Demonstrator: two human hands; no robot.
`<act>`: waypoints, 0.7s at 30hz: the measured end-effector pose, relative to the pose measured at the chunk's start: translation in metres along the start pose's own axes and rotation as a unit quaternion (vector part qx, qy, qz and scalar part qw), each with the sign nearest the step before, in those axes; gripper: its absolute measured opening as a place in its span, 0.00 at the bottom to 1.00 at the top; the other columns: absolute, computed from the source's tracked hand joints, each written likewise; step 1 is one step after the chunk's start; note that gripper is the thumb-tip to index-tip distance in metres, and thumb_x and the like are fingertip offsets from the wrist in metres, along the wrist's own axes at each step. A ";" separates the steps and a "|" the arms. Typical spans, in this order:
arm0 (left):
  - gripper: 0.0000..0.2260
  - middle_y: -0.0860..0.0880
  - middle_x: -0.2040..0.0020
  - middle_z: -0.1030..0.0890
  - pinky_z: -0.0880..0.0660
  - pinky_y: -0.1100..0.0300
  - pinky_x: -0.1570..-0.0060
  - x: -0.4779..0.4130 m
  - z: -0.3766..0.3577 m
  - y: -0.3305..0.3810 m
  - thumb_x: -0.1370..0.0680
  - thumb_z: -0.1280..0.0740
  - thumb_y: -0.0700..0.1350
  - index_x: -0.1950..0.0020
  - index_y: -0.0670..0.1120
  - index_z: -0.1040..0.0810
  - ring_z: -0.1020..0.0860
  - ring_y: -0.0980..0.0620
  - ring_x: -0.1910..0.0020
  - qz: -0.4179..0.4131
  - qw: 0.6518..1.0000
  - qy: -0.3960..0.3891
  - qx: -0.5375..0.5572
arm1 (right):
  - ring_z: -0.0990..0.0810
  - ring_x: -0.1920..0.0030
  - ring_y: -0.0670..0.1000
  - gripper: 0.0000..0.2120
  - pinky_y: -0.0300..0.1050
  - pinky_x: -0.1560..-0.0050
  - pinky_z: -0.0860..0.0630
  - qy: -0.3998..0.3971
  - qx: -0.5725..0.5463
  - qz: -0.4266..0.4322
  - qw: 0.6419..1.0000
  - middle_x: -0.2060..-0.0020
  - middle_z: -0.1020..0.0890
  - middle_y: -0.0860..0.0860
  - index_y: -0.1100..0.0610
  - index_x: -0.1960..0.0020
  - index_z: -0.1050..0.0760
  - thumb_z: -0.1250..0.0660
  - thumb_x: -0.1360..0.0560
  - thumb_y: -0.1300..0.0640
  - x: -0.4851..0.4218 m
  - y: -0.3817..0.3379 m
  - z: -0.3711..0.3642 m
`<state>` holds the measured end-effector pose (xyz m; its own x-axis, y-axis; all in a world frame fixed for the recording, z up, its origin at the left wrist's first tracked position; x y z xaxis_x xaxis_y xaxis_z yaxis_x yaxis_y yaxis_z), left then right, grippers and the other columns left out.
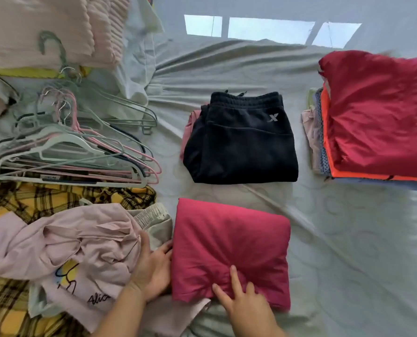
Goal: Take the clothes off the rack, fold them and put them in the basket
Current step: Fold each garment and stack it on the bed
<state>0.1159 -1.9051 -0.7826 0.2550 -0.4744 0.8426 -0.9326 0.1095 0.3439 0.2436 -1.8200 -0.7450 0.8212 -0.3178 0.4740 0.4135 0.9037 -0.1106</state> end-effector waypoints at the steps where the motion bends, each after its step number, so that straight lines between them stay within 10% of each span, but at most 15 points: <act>1: 0.58 0.38 0.40 0.22 0.28 0.47 0.41 -0.005 0.005 0.007 0.55 0.26 0.72 0.33 0.40 0.31 0.24 0.42 0.41 0.001 0.999 0.024 -0.039 | 0.25 0.79 0.54 0.16 0.40 0.84 0.34 0.020 -0.018 0.006 1.000 0.56 0.15 0.55 0.41 0.57 0.18 0.37 0.41 0.55 0.002 0.002 0.000; 5: 0.40 0.44 0.53 0.16 0.22 0.54 0.51 -0.031 -0.003 0.023 0.50 0.21 0.61 0.45 0.41 0.22 0.18 0.48 0.54 0.010 0.988 0.061 -0.142 | 0.21 0.53 0.54 0.18 0.47 0.55 0.23 0.187 -0.236 -0.179 0.937 0.49 0.21 0.53 0.53 0.43 0.27 0.32 0.30 0.47 -0.006 0.103 0.046; 8: 0.36 0.40 0.49 0.18 0.25 0.46 0.43 -0.040 -0.004 0.022 0.46 0.20 0.48 0.41 0.38 0.24 0.19 0.41 0.50 -0.002 0.977 0.115 -0.181 | 0.25 0.41 0.59 0.36 0.55 0.37 0.29 0.111 -0.523 -0.394 0.748 0.41 0.26 0.61 0.61 0.36 0.30 0.23 0.37 0.45 -0.011 0.173 0.002; 10: 0.25 0.40 0.49 0.18 0.25 0.48 0.44 -0.037 -0.004 0.018 0.35 0.24 0.41 0.40 0.38 0.25 0.20 0.42 0.52 -0.009 0.976 0.128 -0.175 | 0.20 0.49 0.58 0.35 0.55 0.43 0.23 0.081 -0.681 -0.401 0.607 0.47 0.20 0.61 0.61 0.40 0.27 0.22 0.40 0.45 -0.022 0.172 -0.018; 12: 0.17 0.40 0.50 0.17 0.24 0.51 0.47 -0.029 -0.009 0.013 0.29 0.29 0.39 0.41 0.39 0.24 0.20 0.43 0.53 -0.013 0.981 0.118 -0.156 | 0.17 0.58 0.57 0.27 0.49 0.53 0.19 0.035 -0.751 -0.376 0.542 0.54 0.17 0.61 0.64 0.41 0.26 0.24 0.37 0.56 -0.027 0.163 -0.019; 16: 0.10 0.45 0.53 0.15 0.21 0.57 0.56 -0.014 -0.038 0.044 0.25 0.34 0.41 0.44 0.42 0.22 0.18 0.48 0.56 -0.085 0.982 0.083 -0.144 | 0.16 0.62 0.49 0.39 0.40 0.63 0.19 0.083 -0.760 -0.309 0.566 0.57 0.16 0.58 0.62 0.44 0.24 0.19 0.52 0.50 -0.034 0.178 0.035; 21: 0.06 0.46 0.56 0.16 0.21 0.57 0.54 -0.018 -0.118 0.148 0.23 0.35 0.43 0.50 0.43 0.21 0.19 0.49 0.58 -0.219 0.959 0.060 -0.170 | 0.19 0.67 0.42 0.26 0.34 0.66 0.22 0.230 -0.730 -0.206 0.610 0.63 0.16 0.49 0.62 0.46 0.24 0.22 0.38 0.49 -0.084 0.224 0.163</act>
<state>0.0035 -1.7768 -0.6980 0.6490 -0.4384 0.6218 -0.5983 0.2107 0.7731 0.2030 -1.5445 -0.6668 0.4130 -0.7825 0.4659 0.2555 -0.3915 -0.8840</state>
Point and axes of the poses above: each hand's wrist, its own x-axis away from the middle knuckle, its own z-axis out of the back of the hand, y = z × x, the point moved 10 cm from there along -x, towards the middle knuckle
